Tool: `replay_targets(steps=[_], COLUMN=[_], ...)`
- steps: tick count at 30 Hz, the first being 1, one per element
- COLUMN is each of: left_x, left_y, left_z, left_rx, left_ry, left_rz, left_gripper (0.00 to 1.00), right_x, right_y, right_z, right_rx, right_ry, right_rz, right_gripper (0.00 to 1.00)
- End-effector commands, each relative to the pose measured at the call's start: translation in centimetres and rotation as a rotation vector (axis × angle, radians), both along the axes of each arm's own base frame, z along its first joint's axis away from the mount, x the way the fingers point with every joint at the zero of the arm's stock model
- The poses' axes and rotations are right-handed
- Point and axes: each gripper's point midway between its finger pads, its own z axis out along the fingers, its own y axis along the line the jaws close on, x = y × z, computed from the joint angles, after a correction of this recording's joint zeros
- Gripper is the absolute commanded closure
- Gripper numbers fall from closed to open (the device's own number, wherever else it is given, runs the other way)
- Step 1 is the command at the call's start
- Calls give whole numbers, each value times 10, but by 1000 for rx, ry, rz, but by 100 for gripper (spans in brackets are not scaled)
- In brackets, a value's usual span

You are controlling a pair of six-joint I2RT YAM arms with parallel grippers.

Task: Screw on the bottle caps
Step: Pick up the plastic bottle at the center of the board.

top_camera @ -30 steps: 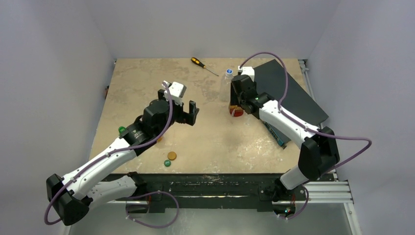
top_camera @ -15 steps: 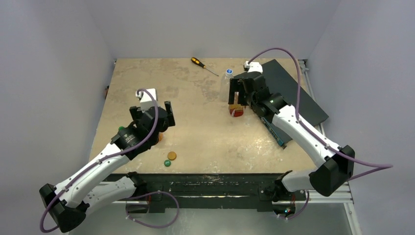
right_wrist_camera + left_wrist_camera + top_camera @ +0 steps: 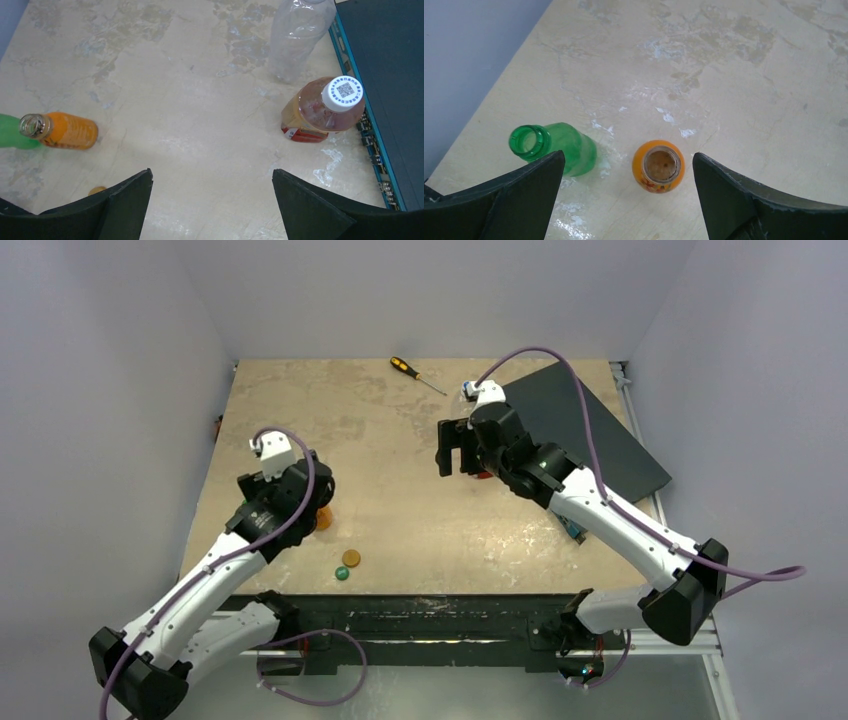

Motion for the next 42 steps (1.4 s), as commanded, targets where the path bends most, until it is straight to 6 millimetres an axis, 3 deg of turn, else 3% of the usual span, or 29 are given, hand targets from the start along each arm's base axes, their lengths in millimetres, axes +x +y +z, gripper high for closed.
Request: replay_targets(steps=[1,11,14,28,31,33,39,42], left_x=[-1,-11,-6,6,8,11,23,39], left_y=[29,84,93,98,102,105,109,110], left_z=[45,39,22,-52,-55,-52,-35,-4], left_rx=[26,20,-25,-125,-97,-74,3,63], left_ry=[-106,-66,-50,-13,-20,-22,-15,-45], left_rz=[128,308,338,434,449,447,414,357], left_gripper=[0,0,0,23,34,48,100,100], right_x=[-1,-8,-12,-26,-28,-29,-31,-31], right_y=[7,11,13,6,2,-1,-1,-1], right_z=[29,30,29,30,29,28,25,29], right_rx=[68,85,91,109,111,108,108,112], right_ry=[-46,-46,-42,-48,-55,-56,-52,-59], right_rz=[10,48,67,88,79,73,76,80], right_gripper=[7,7,7,7,7,7,7,7])
